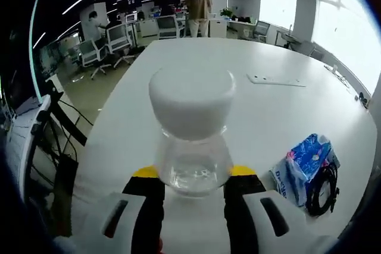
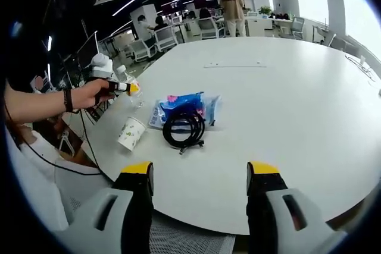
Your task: Arrange the tabletop items into an orderly group along one side of the table until the central work area is clear of visible clutter.
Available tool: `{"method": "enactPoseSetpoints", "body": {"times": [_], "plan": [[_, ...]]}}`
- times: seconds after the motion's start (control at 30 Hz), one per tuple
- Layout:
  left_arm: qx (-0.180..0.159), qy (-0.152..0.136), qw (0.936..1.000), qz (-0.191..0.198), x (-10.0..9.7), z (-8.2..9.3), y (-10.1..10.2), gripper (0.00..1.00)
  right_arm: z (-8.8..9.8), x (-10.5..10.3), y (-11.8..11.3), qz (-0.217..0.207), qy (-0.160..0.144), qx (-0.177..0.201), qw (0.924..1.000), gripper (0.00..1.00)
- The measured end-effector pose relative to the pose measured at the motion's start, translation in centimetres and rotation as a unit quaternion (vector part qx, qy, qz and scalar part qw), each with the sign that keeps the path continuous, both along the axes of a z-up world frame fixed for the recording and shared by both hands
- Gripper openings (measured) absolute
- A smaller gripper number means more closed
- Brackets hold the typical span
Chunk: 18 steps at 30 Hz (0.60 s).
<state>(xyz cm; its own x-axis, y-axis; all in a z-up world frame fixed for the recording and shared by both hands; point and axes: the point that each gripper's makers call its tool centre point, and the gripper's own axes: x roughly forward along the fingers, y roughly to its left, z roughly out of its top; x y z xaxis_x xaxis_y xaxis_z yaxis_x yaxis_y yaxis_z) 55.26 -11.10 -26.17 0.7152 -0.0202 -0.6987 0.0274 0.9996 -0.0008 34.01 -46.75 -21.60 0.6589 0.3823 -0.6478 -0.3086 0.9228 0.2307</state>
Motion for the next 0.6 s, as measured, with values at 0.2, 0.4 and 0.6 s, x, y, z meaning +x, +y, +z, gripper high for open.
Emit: {"method": "enactPoseSetpoints", "body": {"times": [0.2,0.4,0.6], "plan": [[-0.003,0.002,0.9999,0.015,0.09,-0.07,0.05,0.38,0.07,0.14,0.44,0.006,-0.001,0.001,1.0000,0.63],[-0.011,0.008,0.9996,0.026,0.08,-0.22,0.05,0.38,-0.07,0.06,0.50,0.008,-0.001,0.002,1.0000,0.63],[-0.014,0.011,0.9990,0.042,0.15,-0.31,0.01,0.38,-0.05,-0.15,0.20,0.003,-0.002,0.005,1.0000,0.63]]}}
